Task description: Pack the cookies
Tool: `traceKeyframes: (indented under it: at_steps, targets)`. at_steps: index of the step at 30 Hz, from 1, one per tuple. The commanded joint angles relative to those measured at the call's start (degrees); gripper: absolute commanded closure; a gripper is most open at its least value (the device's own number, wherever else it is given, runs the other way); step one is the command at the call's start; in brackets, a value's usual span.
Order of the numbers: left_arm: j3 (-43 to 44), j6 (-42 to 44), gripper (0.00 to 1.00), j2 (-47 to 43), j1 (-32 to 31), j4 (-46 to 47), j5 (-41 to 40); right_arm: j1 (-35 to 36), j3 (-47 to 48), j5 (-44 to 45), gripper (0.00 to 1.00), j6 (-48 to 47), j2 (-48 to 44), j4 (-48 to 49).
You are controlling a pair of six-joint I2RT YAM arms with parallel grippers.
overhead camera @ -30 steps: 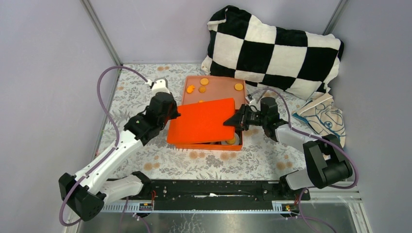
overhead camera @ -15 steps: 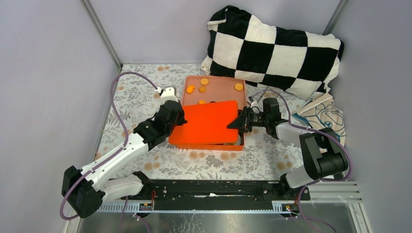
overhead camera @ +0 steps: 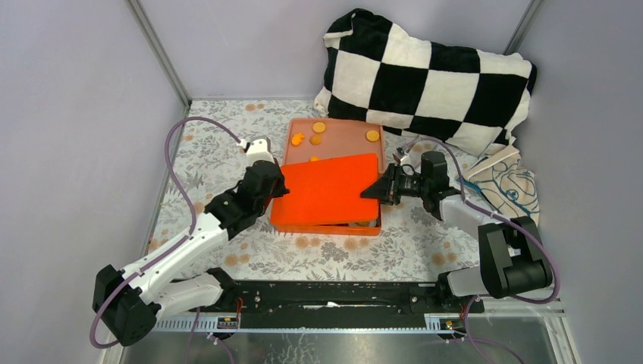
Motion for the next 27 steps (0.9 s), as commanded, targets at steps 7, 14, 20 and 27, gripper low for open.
traceKeyframes:
  at_steps: [7, 14, 20, 27]
  targets:
    - [-1.8, -0.4, 1.00, -2.8, -0.8, 5.0, -3.1, -2.4, -0.3, -6.9, 1.00, 28.6, -0.7, 45.1]
    - [-4.0, -2.4, 1.00, -8.1, -2.1, 4.9, -3.3, -2.4, 10.3, -3.4, 1.00, 53.4, 11.7, 77.0]
    - [-4.3, -3.3, 1.00, -5.0, -2.4, 4.0, -1.9, -6.2, 13.3, -1.5, 1.00, 45.5, 11.7, 62.4]
    - [1.2, -4.7, 1.00, 12.0, -2.6, 6.0, 0.6, -11.5, 15.6, 3.1, 1.00, 12.3, -2.0, 20.4]
